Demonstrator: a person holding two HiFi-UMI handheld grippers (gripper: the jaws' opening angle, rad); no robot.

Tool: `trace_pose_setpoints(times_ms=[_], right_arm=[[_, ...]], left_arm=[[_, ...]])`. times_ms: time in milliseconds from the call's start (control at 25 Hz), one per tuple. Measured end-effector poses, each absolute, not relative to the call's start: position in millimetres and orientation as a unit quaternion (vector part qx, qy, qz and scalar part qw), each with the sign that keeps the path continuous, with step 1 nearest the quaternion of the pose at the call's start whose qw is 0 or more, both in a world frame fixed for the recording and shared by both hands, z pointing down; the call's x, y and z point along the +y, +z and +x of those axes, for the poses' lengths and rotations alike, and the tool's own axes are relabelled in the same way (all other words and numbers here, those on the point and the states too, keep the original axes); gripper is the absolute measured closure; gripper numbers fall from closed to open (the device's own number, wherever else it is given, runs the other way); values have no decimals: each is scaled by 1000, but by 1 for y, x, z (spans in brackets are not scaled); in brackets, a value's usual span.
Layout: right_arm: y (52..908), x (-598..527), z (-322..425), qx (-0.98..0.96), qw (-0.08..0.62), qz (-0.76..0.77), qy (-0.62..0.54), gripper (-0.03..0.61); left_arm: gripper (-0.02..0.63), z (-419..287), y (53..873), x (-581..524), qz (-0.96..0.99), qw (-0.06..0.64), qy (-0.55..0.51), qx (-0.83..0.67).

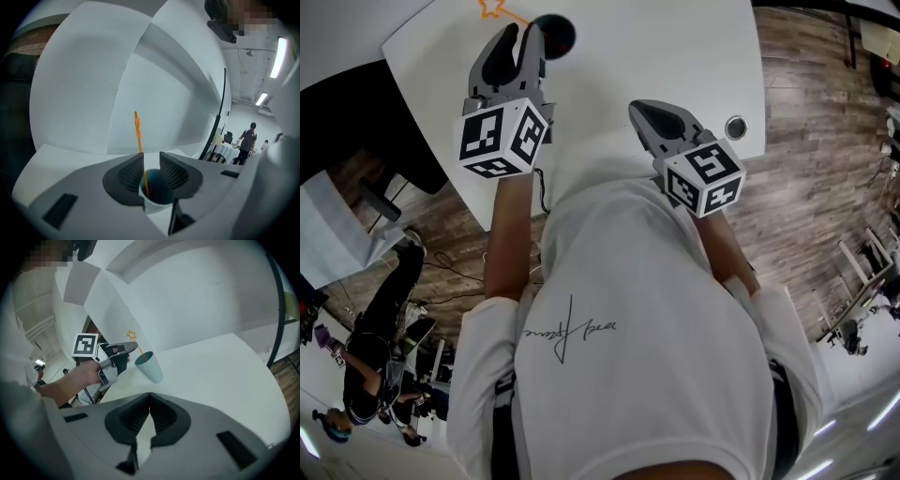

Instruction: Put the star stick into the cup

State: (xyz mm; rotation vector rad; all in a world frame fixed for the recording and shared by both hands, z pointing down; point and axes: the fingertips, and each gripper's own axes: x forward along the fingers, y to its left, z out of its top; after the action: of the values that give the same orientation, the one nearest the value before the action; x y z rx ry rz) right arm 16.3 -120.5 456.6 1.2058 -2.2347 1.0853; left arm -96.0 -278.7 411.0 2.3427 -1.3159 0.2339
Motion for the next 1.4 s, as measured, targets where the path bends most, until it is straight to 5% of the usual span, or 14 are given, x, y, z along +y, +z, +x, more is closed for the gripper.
trace_pose_setpoints(times_ms=[1400], right_arm=[[416, -104, 17, -825, 163, 434, 324, 569]], left_arm=[[528, -91, 367, -229, 857, 197, 60, -472]])
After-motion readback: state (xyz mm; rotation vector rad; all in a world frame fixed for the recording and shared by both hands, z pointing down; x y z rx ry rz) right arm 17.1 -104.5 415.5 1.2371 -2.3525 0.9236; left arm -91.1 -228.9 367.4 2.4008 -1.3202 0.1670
